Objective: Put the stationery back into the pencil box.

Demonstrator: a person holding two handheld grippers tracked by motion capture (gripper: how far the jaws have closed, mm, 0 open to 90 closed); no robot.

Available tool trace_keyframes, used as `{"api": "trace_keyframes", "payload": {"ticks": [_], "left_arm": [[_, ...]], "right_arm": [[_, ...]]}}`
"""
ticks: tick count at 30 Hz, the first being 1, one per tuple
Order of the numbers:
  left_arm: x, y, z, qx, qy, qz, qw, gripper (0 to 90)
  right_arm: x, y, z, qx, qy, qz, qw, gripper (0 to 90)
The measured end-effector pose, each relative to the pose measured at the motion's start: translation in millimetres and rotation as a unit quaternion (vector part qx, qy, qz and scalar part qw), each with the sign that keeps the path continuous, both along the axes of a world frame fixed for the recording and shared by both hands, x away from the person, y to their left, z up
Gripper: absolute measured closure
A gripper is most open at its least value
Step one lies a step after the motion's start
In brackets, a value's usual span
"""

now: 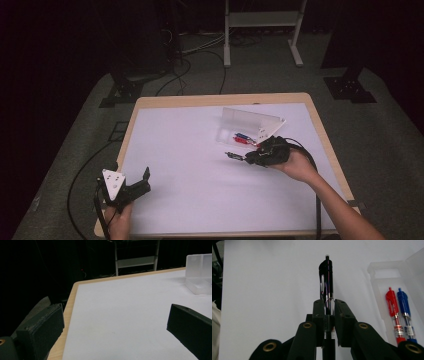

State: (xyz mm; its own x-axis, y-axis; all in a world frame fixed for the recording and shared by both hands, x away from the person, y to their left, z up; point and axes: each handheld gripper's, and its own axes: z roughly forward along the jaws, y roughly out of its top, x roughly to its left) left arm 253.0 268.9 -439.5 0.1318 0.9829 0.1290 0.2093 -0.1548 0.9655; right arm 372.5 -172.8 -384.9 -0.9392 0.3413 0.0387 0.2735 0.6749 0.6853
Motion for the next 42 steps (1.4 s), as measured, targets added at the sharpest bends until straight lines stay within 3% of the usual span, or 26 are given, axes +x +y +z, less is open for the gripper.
{"api": "trace_keyframes", "payload": {"ticks": [21, 33, 42], "left_arm": [[0.2, -0.2, -0.2, -0.001, 0.000, -0.001, 1.0000, 0.4], [0.6, -0.6, -0.3, -0.001, 0.001, -0.002, 1.0000, 0.4], [0.8, -0.4, -0.5, -0.002, 0.001, -0.002, 1.0000, 0.4]], "right_arm": [[41.0, 2.7, 24.2, -0.017, -0.016, -0.014, 0.9996, 78.5], [69.2, 0.0, 10.8, -0.030, -0.009, -0.026, 0.9992, 78.5], [92.4, -10.4, -9.9, -0.040, 0.003, -0.052, 0.9978, 78.5]]}}
